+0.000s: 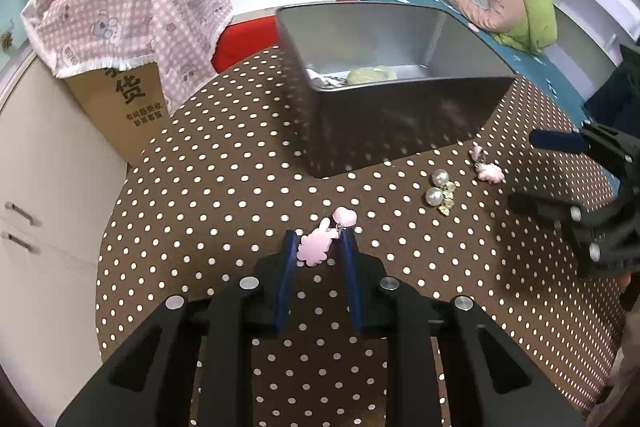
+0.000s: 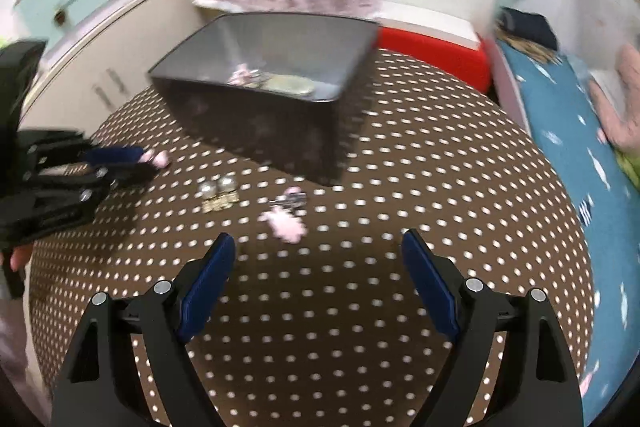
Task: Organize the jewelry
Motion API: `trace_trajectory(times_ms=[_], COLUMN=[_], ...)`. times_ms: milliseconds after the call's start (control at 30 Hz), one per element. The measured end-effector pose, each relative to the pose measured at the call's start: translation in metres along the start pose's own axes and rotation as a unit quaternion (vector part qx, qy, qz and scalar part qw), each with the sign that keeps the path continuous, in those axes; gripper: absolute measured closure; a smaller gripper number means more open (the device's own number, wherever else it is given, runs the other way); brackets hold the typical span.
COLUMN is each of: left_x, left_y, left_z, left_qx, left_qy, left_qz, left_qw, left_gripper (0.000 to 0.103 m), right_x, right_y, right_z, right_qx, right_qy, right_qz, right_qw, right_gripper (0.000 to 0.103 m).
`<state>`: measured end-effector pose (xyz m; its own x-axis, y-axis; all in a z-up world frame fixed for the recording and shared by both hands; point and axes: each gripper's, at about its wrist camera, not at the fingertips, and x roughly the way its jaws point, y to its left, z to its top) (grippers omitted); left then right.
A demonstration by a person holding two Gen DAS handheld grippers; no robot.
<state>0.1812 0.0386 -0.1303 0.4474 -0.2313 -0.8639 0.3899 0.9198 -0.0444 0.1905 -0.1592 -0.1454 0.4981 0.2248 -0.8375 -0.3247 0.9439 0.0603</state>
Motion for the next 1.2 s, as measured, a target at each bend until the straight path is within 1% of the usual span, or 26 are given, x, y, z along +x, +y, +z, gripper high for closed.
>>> trace_trajectory(times_ms=[67,133,200,233,267,300,333,400,433,467,667,800,967,1200], left_x=[0.0,-0.001,-0.003,-0.004,-0.004,-0.004,-0.005,-0.004,-0.005,-0.005,-0.006,-0.01,-0.015,-0.031], left_y=[0.006,0.011,0.015,0.016,0.018,0.018,0.019,0.023,0.023,0.023,0.021,0.018,0.013,0.003], left_z=[0.001,0.003,0.004,0.005,0.006,0.006,0.007,0.009,0.009,0.01,0.011,0.012,0.012,0.01], left_qx=[-0.017,-0.023,-0.026,-0.029,-0.032,-0.034,-0.037,-0.041,-0.04,-0.04,-0.038,-0.031,-0.027,-0.02], left_qy=[0.001,-0.002,-0.006,-0.008,-0.01,-0.01,-0.011,-0.011,-0.013,-0.013,-0.019,-0.023,-0.028,-0.042], left_qz=[-0.004,-0.004,-0.001,-0.002,-0.002,0.0,0.003,0.004,0.004,0.005,0.003,0.001,0.001,0.0], left_qw=[0.9999,0.9997,0.9996,0.9996,0.9994,0.9994,0.9992,0.9991,0.9991,0.9991,0.9991,0.9993,0.9992,0.9989], left_gripper=[0.082,0.083,0.083,0.083,0.083,0.083,0.083,0.083,0.083,0.083,0.083,0.083,0.083,0.083], right_x=[0.001,0.003,0.005,0.007,0.01,0.014,0.014,0.014,0.013,0.012,0.012,0.007,-0.014,-0.042], right_y=[0.005,0.01,0.014,0.014,0.015,0.015,0.016,0.02,0.02,0.021,0.025,0.02,0.021,0.027], right_z=[0.0,0.001,0.004,0.005,0.006,0.008,0.007,0.01,0.01,0.011,0.014,0.015,0.013,0.017], right_qx=[-0.014,-0.027,-0.031,-0.032,-0.033,-0.033,-0.038,-0.046,-0.045,-0.044,-0.038,-0.031,-0.032,-0.037], right_qy=[-0.002,-0.001,0.001,0.003,0.006,0.012,0.006,0.007,0.007,0.009,0.015,0.011,-0.007,-0.032], right_qz=[-0.006,-0.001,0.008,0.011,0.012,0.01,0.005,0.014,0.016,0.02,0.014,0.012,0.021,0.012], right_qw=[1.0,1.0,0.999,0.999,0.999,0.999,0.999,0.999,0.999,0.999,0.999,0.999,0.999,0.999], right_gripper=[0.021,0.021,0.03,0.038,0.048,0.052,0.057,0.068,0.08,0.086,0.086,0.086,0.086,0.086])
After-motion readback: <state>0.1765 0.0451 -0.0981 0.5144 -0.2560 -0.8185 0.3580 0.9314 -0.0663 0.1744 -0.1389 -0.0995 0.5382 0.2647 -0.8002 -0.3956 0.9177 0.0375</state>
